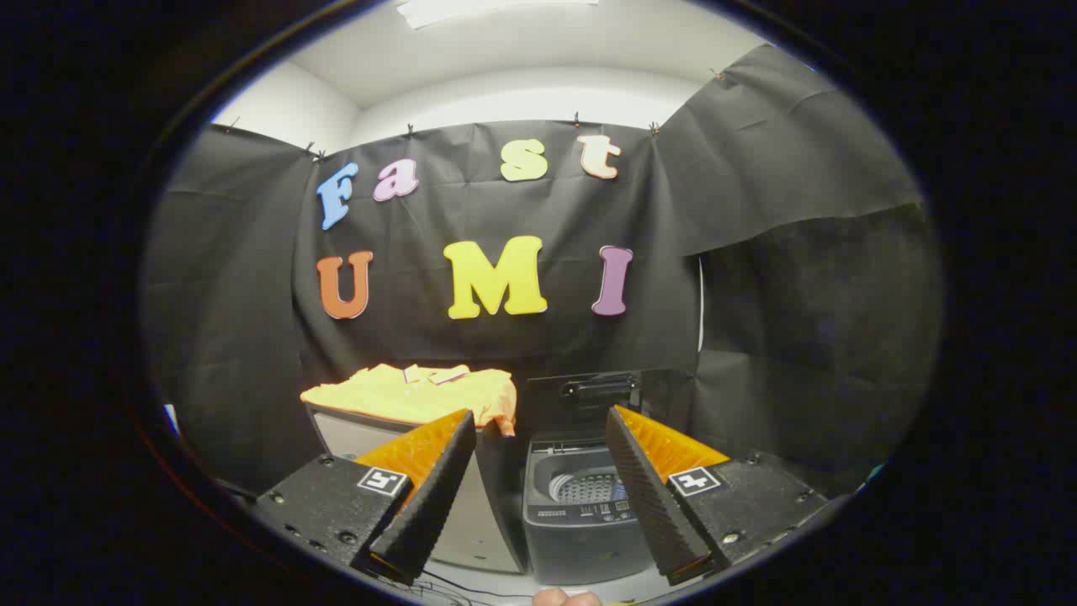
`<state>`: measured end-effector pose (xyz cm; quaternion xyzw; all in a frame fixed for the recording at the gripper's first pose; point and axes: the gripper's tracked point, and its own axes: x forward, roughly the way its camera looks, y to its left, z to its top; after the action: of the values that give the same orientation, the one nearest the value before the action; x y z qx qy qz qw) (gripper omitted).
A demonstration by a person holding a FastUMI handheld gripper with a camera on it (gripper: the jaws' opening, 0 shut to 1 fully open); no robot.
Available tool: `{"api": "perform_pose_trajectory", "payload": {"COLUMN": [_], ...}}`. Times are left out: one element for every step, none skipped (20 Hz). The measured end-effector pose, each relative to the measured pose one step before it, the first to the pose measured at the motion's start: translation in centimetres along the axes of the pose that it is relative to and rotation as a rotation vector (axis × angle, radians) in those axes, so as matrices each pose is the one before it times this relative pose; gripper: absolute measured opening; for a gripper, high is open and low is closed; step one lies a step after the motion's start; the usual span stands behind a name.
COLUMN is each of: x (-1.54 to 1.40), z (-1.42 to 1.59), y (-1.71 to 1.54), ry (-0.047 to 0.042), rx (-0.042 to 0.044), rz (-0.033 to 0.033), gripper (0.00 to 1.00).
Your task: Put the clothes into the washing machine and then close the washing machine lid.
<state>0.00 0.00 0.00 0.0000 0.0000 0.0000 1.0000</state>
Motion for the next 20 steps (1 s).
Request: {"api": "perform_pose_trajectory", "payload": {"x": [0.092,0.234,0.09,0.123,0.192,0.055,0.1,0.028,0.001,-0.002,0.057,0.068,0.02,0.093,0.114,0.116,0.22,0.168,0.235,0.166], "z": [-0.066,0.174,0.3,0.271,0.198,0.263,0.168,0.171,0.15,0.042,-0.108,-0.009,-0.147,-0.034,-0.151,0.063,-0.022,0.113,0.06,0.256], "y": [-0.102,0.039,0.149,0.127,0.244,0.039,0.037,0.091,-0.052,0.012,-0.051,0.013,-0.034,0.019,-0.018,-0.046,0.051,0.069,0.074,0.029], "ry": [0.00333,-0.00169,-0.00409,-0.00538,-0.00608,-0.00365,-0.00209,-0.0015,-0.00113,0.00193,0.00298,0.00341,0.00416,0.00407,0.00302,0.00241,0.00223,-0.00069,0.00004,-0.00366], "rx": [-0.00855,-0.00763,-0.00666,-0.00404,-0.00032,0.00155,0.00616,0.00609,0.00538,0.00006,-0.00066,-0.0006,-0.00014,0.00038,-0.00182,0.00009,-0.00136,0.00057,-0.00186,-0.00156], "rz": [0.00172,0.00487,0.00214,0.00615,0.00708,0.00442,0.00766,0.00164,0.0048,0.00012,0.0017,0.00058,-0.00048,0.00102,-0.00305,0.00062,-0.00249,0.00131,-0.00125,0.0], "gripper": [0.98,0.98,0.98,0.98,0.98,0.98,0.98,0.98,0.98,0.98,0.98,0.98,0.98,0.98,0.98,0.98,0.98,0.98,0.98,0.98]}}
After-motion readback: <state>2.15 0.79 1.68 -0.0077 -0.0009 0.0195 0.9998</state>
